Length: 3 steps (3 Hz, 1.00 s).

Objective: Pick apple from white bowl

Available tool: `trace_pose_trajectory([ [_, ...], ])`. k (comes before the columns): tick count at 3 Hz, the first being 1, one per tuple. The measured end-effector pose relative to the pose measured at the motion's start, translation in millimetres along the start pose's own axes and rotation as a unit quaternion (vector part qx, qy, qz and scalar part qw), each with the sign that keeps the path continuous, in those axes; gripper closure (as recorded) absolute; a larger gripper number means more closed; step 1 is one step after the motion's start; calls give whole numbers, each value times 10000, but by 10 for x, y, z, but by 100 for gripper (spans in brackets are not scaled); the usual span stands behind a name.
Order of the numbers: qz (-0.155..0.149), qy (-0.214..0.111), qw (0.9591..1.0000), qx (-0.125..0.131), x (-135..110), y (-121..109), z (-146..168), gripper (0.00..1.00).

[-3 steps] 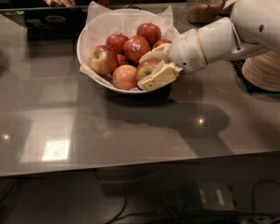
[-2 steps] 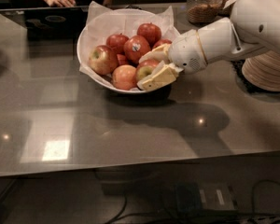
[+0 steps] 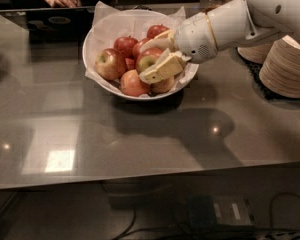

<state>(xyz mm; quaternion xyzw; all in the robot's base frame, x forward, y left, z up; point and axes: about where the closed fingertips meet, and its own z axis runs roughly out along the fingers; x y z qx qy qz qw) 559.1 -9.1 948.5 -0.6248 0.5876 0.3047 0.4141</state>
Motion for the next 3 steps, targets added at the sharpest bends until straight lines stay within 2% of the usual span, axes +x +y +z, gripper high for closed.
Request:
trace_pose_trajectory([
  [1,-296,-19,9996,26,-300,-65,-102,100],
  [2,-597,142,9980,180,-562,-136,-387,100],
  [3,-726,168,9969,262,-681,-174,-507,100],
])
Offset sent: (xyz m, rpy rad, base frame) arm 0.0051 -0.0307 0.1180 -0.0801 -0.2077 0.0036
